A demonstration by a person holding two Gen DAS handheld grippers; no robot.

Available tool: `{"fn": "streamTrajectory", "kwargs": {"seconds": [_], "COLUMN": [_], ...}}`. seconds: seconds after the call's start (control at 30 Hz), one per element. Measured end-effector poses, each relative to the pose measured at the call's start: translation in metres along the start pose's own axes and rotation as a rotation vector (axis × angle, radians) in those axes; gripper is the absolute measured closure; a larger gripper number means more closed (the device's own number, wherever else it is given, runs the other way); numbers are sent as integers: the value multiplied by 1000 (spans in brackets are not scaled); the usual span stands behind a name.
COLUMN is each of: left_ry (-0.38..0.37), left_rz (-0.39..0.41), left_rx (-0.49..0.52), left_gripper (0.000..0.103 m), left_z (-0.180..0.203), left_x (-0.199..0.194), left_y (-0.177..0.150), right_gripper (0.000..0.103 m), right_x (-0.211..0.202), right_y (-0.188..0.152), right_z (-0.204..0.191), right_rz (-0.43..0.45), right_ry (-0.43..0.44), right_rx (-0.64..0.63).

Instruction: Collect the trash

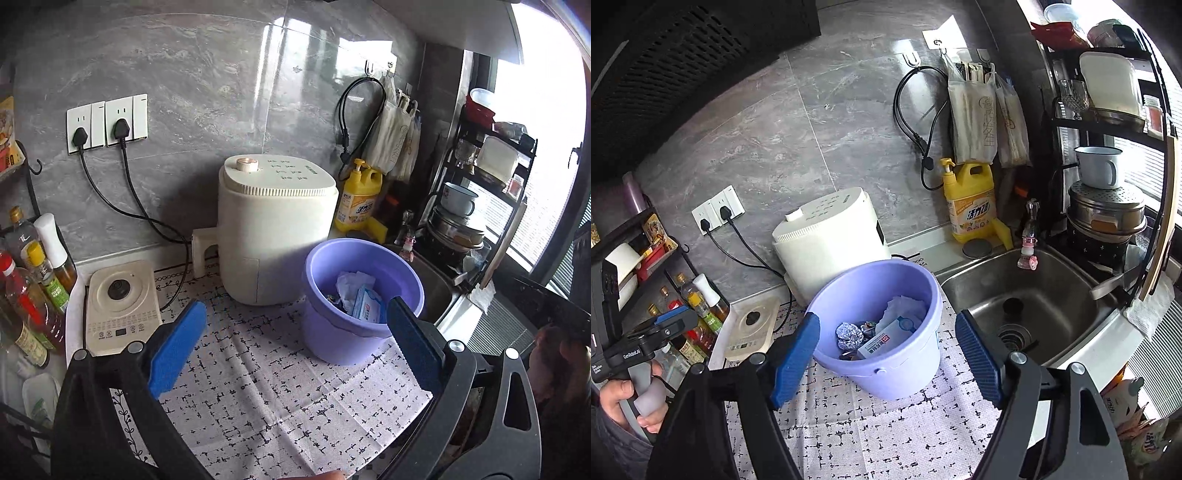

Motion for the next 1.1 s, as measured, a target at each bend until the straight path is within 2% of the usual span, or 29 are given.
{"fn": "streamTrajectory", "kwargs": {"seconds": [0.2, 0.63, 0.93, 1.1], "left_ry": [69, 176, 223, 239], "left_rz": [24, 42, 91, 91], "left_rx": [-58, -114, -104, -89], "left_gripper": [6, 6, 6, 6], "left_z": [-25, -60, -61, -57], "left_x": [-55, -138, -188, -208], "left_y": [-20, -64, -74, -81], "right_gripper": [7, 8, 8, 8], "right_x": [-23, -51, -69, -81], "right_y": [-10, -52, -73, -84], "right_z": [-44, -111, -140, -153], "right_rz": [-4, -52, -70, -73], "right_ry": [45, 113, 177, 214], "right_rx": [-72, -142, -176, -190]}}
Point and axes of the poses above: each gripper's, at about its wrist camera, not at the fingertips, and x roughly the way its jaws point, z to its right, y to its top, the point moved 10 cm from there along x, roughly the way its jaws point, and after that the axes turned 14 degrees about x, right-handed, at the moved point
